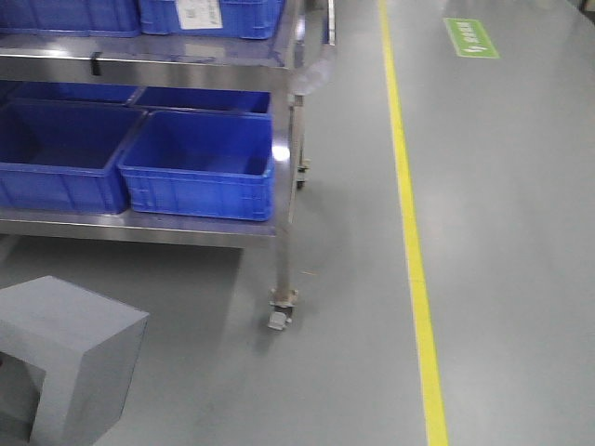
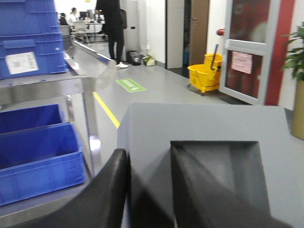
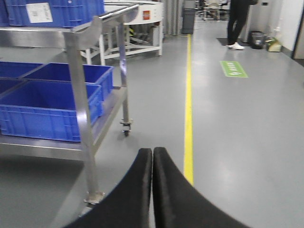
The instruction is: Sort gray base to blue bin
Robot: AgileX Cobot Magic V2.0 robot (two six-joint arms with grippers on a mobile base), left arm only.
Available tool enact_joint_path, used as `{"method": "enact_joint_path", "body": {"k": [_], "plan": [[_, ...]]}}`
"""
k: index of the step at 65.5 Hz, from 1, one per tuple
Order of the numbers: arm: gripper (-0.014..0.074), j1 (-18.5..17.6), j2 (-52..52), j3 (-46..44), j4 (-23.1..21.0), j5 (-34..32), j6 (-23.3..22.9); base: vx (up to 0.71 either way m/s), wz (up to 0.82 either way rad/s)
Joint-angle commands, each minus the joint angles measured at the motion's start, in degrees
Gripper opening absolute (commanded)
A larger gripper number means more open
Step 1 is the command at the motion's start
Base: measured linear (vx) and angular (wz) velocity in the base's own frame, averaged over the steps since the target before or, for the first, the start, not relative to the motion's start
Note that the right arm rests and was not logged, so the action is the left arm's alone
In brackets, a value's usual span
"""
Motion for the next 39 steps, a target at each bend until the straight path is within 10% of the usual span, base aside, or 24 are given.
{"method": "enact_joint_path", "body": {"k": [1,39], "plan": [[-0.0006,-0.14,0.34,-1.62,-1.06,-6.25,-0.41,0.32,0.32],[-0.0006,-0.14,0.34,-1.62,-1.06,-6.19,-0.39,0.29,0.85]]}}
